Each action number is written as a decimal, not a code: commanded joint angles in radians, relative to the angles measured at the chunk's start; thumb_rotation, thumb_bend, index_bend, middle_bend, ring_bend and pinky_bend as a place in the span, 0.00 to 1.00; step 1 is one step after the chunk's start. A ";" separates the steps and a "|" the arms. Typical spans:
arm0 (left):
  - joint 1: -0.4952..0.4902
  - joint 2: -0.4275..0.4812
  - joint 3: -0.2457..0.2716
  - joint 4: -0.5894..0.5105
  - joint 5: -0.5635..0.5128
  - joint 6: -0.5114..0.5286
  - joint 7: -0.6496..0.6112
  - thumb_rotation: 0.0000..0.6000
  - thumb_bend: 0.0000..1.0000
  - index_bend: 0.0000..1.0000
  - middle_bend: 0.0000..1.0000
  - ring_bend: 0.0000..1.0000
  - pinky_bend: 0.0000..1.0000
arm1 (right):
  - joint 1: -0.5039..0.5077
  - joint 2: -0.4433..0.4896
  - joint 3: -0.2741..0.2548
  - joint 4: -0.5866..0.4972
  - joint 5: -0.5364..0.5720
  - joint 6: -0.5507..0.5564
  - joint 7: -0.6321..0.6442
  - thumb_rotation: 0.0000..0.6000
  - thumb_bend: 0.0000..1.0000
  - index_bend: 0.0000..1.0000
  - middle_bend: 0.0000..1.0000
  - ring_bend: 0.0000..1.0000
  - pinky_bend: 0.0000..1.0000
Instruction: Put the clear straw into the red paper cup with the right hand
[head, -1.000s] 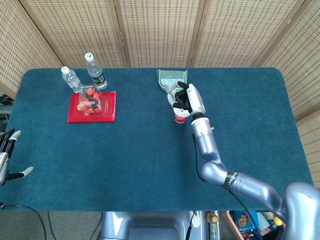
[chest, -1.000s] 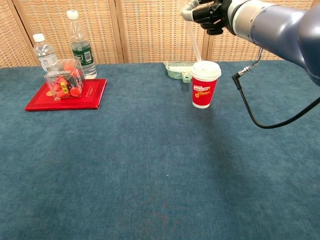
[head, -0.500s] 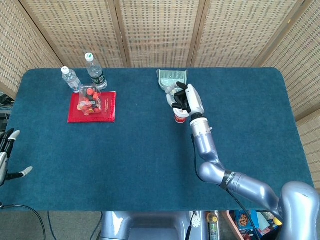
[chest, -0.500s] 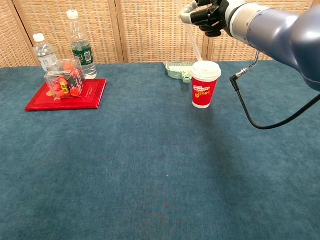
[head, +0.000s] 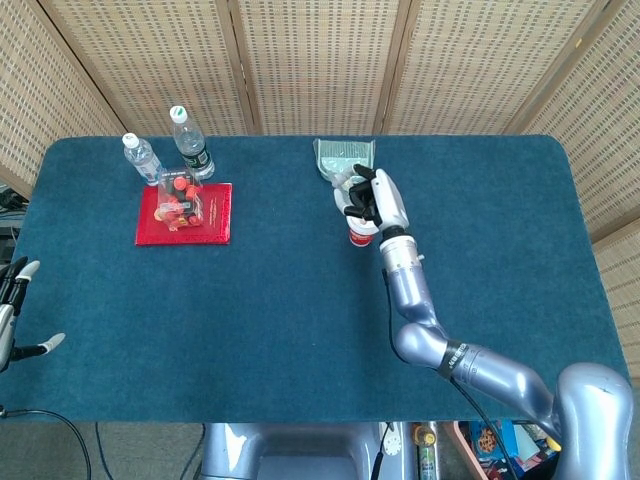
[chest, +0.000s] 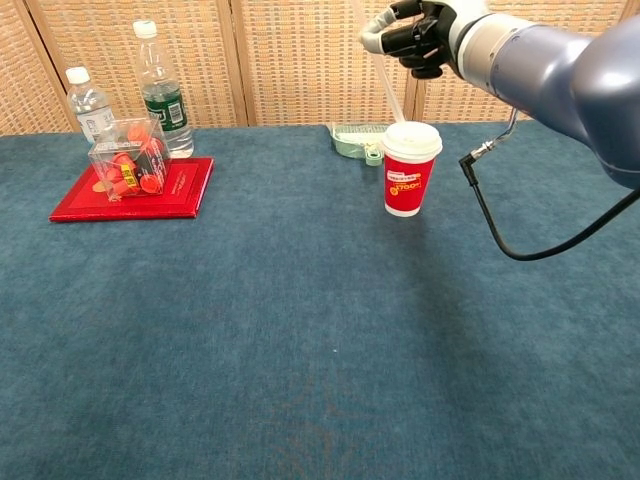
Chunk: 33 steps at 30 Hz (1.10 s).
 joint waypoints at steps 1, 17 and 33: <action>0.000 0.000 -0.001 0.000 -0.002 -0.001 -0.001 1.00 0.00 0.00 0.00 0.00 0.00 | 0.002 -0.007 -0.002 0.008 -0.006 -0.001 0.005 1.00 0.61 0.71 1.00 0.97 1.00; -0.004 -0.002 -0.002 0.004 -0.007 -0.012 0.001 1.00 0.00 0.00 0.00 0.00 0.00 | -0.001 -0.042 -0.010 0.086 -0.033 -0.031 0.064 1.00 0.61 0.71 1.00 0.97 1.00; -0.010 -0.005 -0.001 0.002 -0.011 -0.024 0.007 1.00 0.00 0.00 0.00 0.00 0.00 | -0.027 -0.072 -0.056 0.195 -0.161 -0.094 0.213 1.00 0.61 0.71 1.00 0.97 1.00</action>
